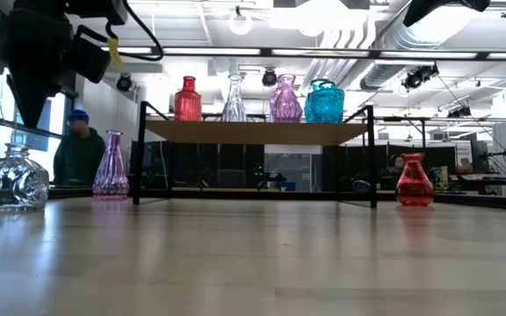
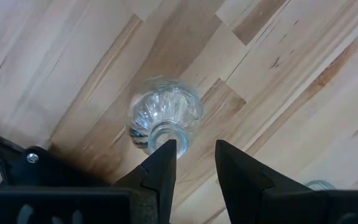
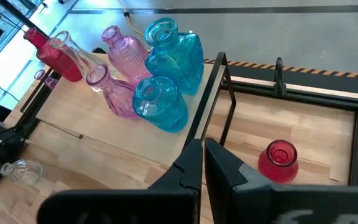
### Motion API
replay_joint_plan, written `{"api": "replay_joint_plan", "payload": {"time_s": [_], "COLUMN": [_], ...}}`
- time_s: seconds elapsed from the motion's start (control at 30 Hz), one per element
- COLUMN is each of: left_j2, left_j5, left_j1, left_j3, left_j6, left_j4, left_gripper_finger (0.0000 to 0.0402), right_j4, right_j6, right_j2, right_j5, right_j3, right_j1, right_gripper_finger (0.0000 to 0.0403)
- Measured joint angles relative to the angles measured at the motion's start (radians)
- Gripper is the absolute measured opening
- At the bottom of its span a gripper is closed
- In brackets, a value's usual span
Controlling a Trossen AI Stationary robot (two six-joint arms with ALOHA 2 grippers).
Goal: Sort vases onto shelf
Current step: Put the top transparent vase on the shelf aligned with the other transparent vase
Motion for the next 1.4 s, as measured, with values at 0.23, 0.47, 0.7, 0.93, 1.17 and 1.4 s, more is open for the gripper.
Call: {"api": "replay_joint_plan", "payload": {"time_s": [0.23, 0.47, 0.7, 0.93, 1.17, 1.4], "left_j2": [0.000, 0.002, 0.002, 0.002, -0.001, -0.003], "left_j5": [-0.019, -0.025, -0.050, -0.022, -0.025, -0.024], "left_j1": [-0.044, -0.079, -0.081, -0.081, -0.081, -0.081], "left_j3": [0.000, 0.000, 0.000, -0.078, -0.090, -0.044], "left_j6": [-0.050, -0.088, -0.109, -0.132, -0.133, -0.130], "left_j4": [-0.008, -0.007, -0.007, 0.018, 0.040, 0.052], "left_gripper_finger": [0.0104, 0.0104, 0.0104, 0.0104, 0.0104, 0.0104], "right_j4": [0.000, 0.000, 0.000, 0.000, 0.000, 0.000], "right_j6": [0.000, 0.000, 0.000, 0.000, 0.000, 0.000], "right_j2": [0.000, 0.000, 0.000, 0.000, 0.000, 0.000], "right_j5": [0.000, 0.000, -0.001, -0.005, -0.006, -0.006], "right_j3": [0.000, 0.000, 0.000, 0.000, 0.000, 0.000], "right_j1": [0.000, 0.000, 0.000, 0.000, 0.000, 0.000], "right_gripper_finger": [0.0000, 0.0000, 0.0000, 0.0000, 0.0000, 0.0000]}}
